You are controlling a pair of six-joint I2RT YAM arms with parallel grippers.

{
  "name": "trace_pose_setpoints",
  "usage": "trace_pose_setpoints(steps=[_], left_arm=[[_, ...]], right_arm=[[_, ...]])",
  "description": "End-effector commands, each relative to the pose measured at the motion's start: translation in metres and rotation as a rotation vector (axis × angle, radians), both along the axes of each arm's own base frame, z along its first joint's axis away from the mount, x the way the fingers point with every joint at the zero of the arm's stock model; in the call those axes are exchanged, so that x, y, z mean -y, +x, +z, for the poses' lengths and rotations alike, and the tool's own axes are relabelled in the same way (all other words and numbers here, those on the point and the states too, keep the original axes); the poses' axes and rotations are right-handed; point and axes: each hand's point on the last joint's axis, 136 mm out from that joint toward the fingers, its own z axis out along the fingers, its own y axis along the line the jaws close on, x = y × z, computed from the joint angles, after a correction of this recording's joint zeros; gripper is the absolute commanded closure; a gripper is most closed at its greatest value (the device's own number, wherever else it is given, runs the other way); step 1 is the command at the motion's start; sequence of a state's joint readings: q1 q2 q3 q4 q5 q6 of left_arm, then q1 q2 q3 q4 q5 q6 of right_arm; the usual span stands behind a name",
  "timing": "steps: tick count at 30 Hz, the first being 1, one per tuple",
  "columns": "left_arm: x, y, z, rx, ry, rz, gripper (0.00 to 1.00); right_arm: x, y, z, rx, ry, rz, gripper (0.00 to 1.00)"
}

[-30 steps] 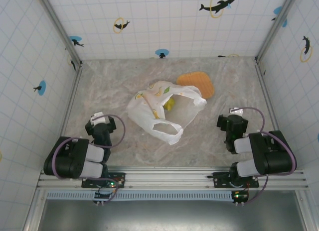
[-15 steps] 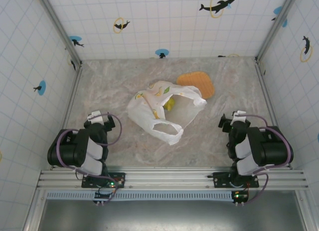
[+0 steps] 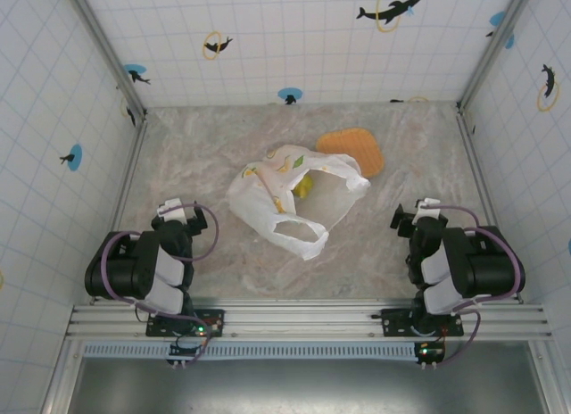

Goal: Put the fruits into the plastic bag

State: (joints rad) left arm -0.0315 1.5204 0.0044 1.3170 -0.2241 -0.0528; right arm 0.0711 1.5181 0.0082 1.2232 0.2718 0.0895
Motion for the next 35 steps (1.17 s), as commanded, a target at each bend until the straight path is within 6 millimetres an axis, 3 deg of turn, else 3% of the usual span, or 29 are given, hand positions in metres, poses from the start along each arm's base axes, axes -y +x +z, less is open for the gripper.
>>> trace_pose_setpoints(steps=[1,35], left_arm=[[-0.0006,-0.0064,-0.0041,-0.008,-0.014,-0.001,0.02],[0.0006,-0.0054,-0.0051,-0.013,-0.023,-0.011,0.02]], right_arm=[[0.0005,-0.0025,0.0064,0.034,-0.001,-0.004,0.01],[0.0010,-0.0023,0.0068,0.035,-0.001,-0.006,0.00]])
